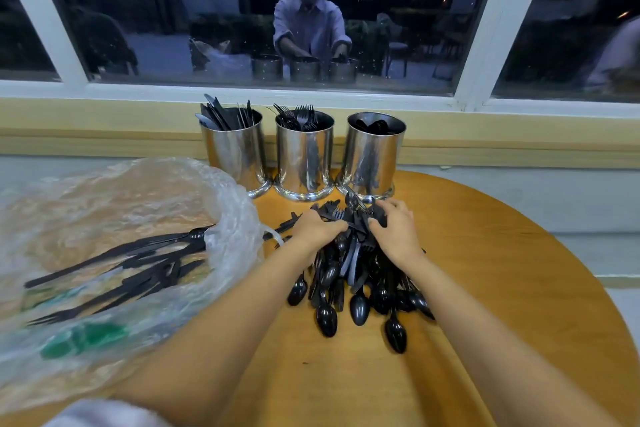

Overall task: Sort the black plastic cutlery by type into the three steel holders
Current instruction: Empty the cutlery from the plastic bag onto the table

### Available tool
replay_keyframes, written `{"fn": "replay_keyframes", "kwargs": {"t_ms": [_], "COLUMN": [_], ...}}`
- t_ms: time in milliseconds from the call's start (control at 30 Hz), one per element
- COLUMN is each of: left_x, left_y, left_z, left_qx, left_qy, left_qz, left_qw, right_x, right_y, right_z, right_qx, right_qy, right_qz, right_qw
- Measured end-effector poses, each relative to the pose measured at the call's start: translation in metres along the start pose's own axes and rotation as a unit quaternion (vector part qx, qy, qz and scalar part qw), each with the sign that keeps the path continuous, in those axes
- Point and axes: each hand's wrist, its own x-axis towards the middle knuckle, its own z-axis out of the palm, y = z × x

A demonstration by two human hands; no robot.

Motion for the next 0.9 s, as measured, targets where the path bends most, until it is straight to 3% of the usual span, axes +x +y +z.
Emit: {"fn": "replay_keyframes", "kwargs": {"t_ms": [233, 500, 667, 767, 833, 900], "left_x": [-0.04, -0.077, -0.085, -0.083, -0.081, -0.085], "left_y": [0.004, -0.063, -0.134, -0.173, -0.195, -0.207], "left_z": [-0.073, -0.224, -0.302, -0.318, -0.321, -0.32], "left_qx": [0.02, -0.042, 0.024, 0.109, 0.16, 0.215], "left_qy": [0.023, 0.144, 0.221, 0.197, 0.144, 0.08], "left_qz": [0.083, 0.063, 0.023, 0.004, 0.02, 0.042], "left_qw": [0.996, 0.987, 0.975, 0.974, 0.976, 0.972], "right_x": [-0.018, -0.043, -0.047, -0.046, -0.048, -0.05], "right_y": [-0.062, -0.174, -0.227, -0.234, -0.233, -0.23], "right_z": [-0.012, 0.054, 0.121, 0.155, 0.172, 0.189], "right_qx": [0.054, 0.119, 0.056, 0.007, -0.031, -0.094], "right_qy": [0.009, -0.12, -0.257, -0.335, -0.4, -0.412], "right_qz": [-0.134, -0.256, -0.284, -0.321, -0.348, -0.39], "right_qw": [0.99, 0.952, 0.922, 0.886, 0.847, 0.818]}}
